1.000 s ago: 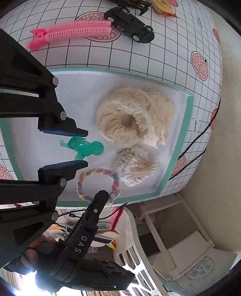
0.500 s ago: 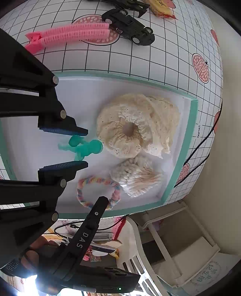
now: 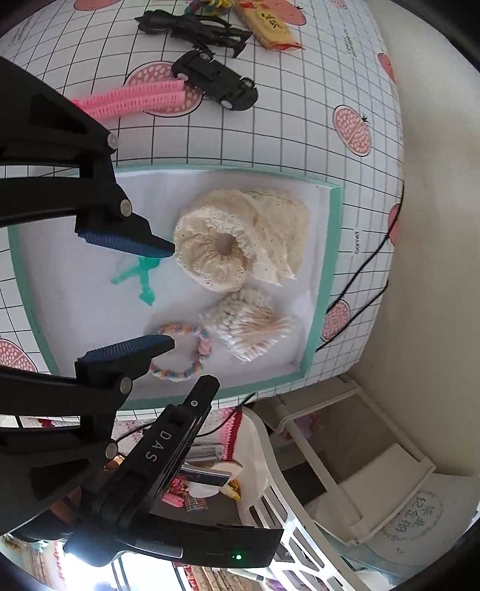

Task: Organize objects
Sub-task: 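Carry the fuzzy ring and green figure over the tray and lower them, then open both grippers to release the ring and figure in the tray, then withdraw both grippers from the tray toward the white clip and pink roller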

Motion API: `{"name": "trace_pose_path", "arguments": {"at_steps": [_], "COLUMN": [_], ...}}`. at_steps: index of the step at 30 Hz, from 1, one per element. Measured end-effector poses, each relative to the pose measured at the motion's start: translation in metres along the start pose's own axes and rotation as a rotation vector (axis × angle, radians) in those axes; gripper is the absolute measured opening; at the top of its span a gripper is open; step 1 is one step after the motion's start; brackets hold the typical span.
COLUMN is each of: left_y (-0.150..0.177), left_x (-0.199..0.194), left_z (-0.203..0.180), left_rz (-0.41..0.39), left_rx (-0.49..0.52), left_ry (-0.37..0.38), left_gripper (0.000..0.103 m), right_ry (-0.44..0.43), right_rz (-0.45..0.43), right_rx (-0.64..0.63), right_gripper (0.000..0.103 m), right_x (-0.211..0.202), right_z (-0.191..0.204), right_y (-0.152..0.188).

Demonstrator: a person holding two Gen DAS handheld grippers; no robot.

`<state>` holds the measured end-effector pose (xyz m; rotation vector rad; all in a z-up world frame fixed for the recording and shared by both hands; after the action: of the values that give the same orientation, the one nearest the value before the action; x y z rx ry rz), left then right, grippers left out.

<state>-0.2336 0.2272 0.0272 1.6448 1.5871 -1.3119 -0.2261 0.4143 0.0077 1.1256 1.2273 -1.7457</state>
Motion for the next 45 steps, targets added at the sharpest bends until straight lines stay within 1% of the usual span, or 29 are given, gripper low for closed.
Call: {"name": "trace_pose_path", "arguments": {"at_steps": [5,9,10,11,12,14,15,16,17,18,20,21,23,26,27,28,29,31,36,38,42,45], "left_y": [-0.012,-0.018,-0.019,-0.020,-0.021,-0.023,-0.024,-0.025,-0.026,-0.026,-0.027,-0.028,-0.028,-0.029,-0.029,-0.029,-0.029,-0.030,-0.032,-0.033,-0.034,-0.037], "left_x": [-0.030,-0.045,-0.048,-0.050,-0.051,-0.052,-0.052,-0.052,-0.053,-0.053,-0.053,-0.052,-0.050,-0.049,-0.049,-0.049,-0.049,-0.050,-0.052,-0.053,-0.058,-0.063], "left_z": [0.000,0.009,0.013,0.017,0.021,0.029,0.032,0.036,0.040,0.042,0.047,0.049,0.051,0.055,0.055,0.056,0.058,0.060,0.068,0.071,0.080,0.090], "left_rz": [-0.093,-0.145,-0.154,-0.163,-0.171,-0.182,-0.186,-0.189,-0.194,-0.198,-0.205,-0.205,-0.207,-0.214,-0.214,-0.217,-0.223,-0.232,-0.239,-0.240,-0.244,-0.248], "left_rx": [0.021,0.021,0.019,0.017,0.012,0.002,-0.003,-0.007,-0.010,-0.011,-0.009,-0.009,-0.011,-0.008,-0.008,-0.009,-0.011,-0.014,-0.016,-0.016,-0.025,-0.036], "left_ry": [-0.031,-0.073,-0.090,-0.107,-0.126,-0.157,-0.168,-0.182,-0.198,-0.213,-0.236,-0.243,-0.252,-0.271,-0.278,-0.286,-0.292,-0.298,-0.311,-0.314,-0.314,-0.307], "left_gripper": [0.045,0.046,0.051,0.056,0.057,0.057,0.058,0.061,0.067,0.069,0.074,0.076,0.082,0.084,0.086,0.092,0.094,0.094,0.094,0.094,0.095,0.095], "right_ry": [-0.020,-0.028,-0.030,-0.030,-0.027,-0.018,-0.019,-0.020,-0.022,-0.022,-0.018,-0.018,-0.016,-0.016,-0.014,-0.013,-0.012,-0.007,0.015,0.018,0.008,0.003], "right_rz": [-0.072,-0.106,-0.110,-0.111,-0.111,-0.104,-0.099,-0.093,-0.088,-0.083,-0.082,-0.082,-0.083,-0.083,-0.084,-0.085,-0.088,-0.093,-0.115,-0.110,-0.108,-0.127], "right_rx": [-0.032,-0.057,-0.060,-0.063,-0.066,-0.069,-0.068,-0.065,-0.064,-0.063,-0.054,-0.049,-0.044,-0.044,-0.046,-0.049,-0.052,-0.055,-0.049,-0.041,-0.027,-0.050], "right_gripper": [0.036,0.036,0.040,0.046,0.049,0.060,0.063,0.066,0.067,0.069,0.079,0.081,0.086,0.096,0.098,0.099,0.101,0.103,0.103,0.103,0.103,0.103], "right_x": [-0.032,-0.045,-0.047,-0.047,-0.045,-0.041,-0.039,-0.036,-0.034,-0.031,-0.028,-0.026,-0.024,-0.022,-0.021,-0.020,-0.020,-0.019,-0.018,-0.016,-0.013,-0.017], "right_z": [0.019,0.033,0.036,0.039,0.041,0.043,0.043,0.044,0.043,0.043,0.042,0.041,0.039,0.040,0.041,0.042,0.043,0.044,0.045,0.044,0.046,0.055], "right_y": [-0.005,-0.006,-0.006,-0.006,-0.006,-0.006,-0.005,-0.005,-0.005,-0.005,-0.006,-0.006,-0.005,-0.004,-0.004,-0.004,-0.004,-0.004,-0.005,-0.005,-0.007,-0.009]}}
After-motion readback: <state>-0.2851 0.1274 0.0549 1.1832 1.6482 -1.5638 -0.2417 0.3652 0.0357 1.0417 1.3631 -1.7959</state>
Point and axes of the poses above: each gripper's, at about its wrist camera, not at the fingertips, and x roughly the way its jaws point, z to its left, y to its underside, the point moved 3 cm from there along x, roughly the way its jaws point, and after that the axes turned 3 degrees about z, right-handed, at the moved point
